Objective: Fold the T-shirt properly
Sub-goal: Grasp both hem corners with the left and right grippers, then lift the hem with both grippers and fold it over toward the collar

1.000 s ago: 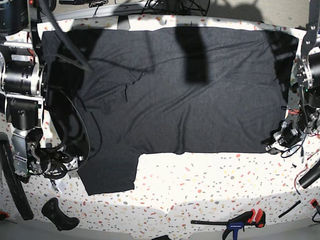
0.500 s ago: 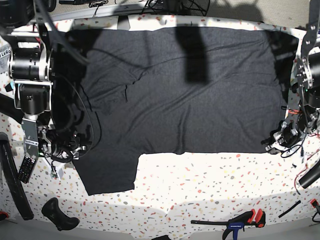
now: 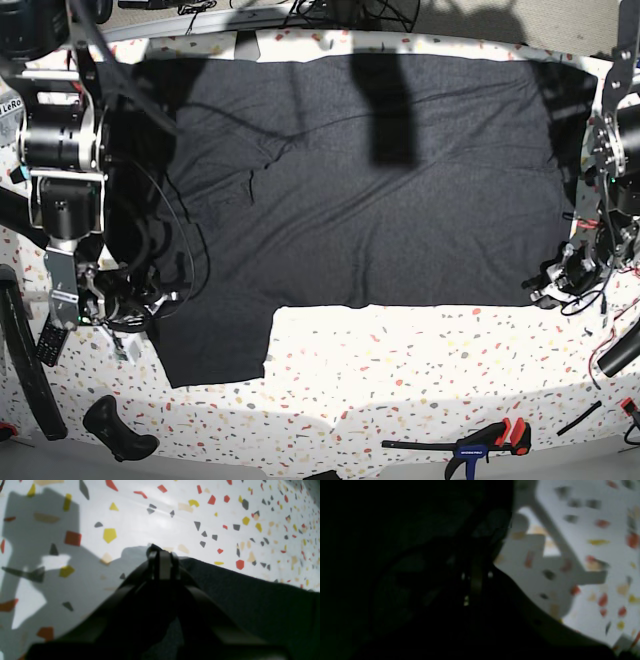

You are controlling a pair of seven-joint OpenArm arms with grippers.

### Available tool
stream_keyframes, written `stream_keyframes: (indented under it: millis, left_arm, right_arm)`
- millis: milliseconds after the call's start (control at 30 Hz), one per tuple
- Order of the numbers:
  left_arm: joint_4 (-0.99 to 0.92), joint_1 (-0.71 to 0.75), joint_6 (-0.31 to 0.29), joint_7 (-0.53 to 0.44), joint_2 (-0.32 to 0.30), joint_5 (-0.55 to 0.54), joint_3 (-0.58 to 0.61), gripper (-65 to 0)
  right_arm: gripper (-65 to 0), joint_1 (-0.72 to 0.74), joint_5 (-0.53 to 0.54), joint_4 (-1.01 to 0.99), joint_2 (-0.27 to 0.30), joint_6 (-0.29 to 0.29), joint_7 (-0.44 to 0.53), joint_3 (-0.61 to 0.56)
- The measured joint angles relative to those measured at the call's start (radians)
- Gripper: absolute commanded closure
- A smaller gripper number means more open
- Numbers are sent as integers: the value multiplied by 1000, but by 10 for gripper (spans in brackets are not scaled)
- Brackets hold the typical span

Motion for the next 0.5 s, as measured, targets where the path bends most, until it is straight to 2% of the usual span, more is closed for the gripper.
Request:
stream_keyframes:
  millis: [133,267,500]
  left_arm:
    - [64,8,2,48,3,8,0,0]
    - [119,8,55,74,6,8,1,0]
    - [161,10,53,77,5,7,1,0]
  right_arm:
    - [0,26,0,-1,-2,0,0,0]
    - [0,56,0,-2,-2,0,-27,0]
    - [0,77,3,33,-2,4,-57,0]
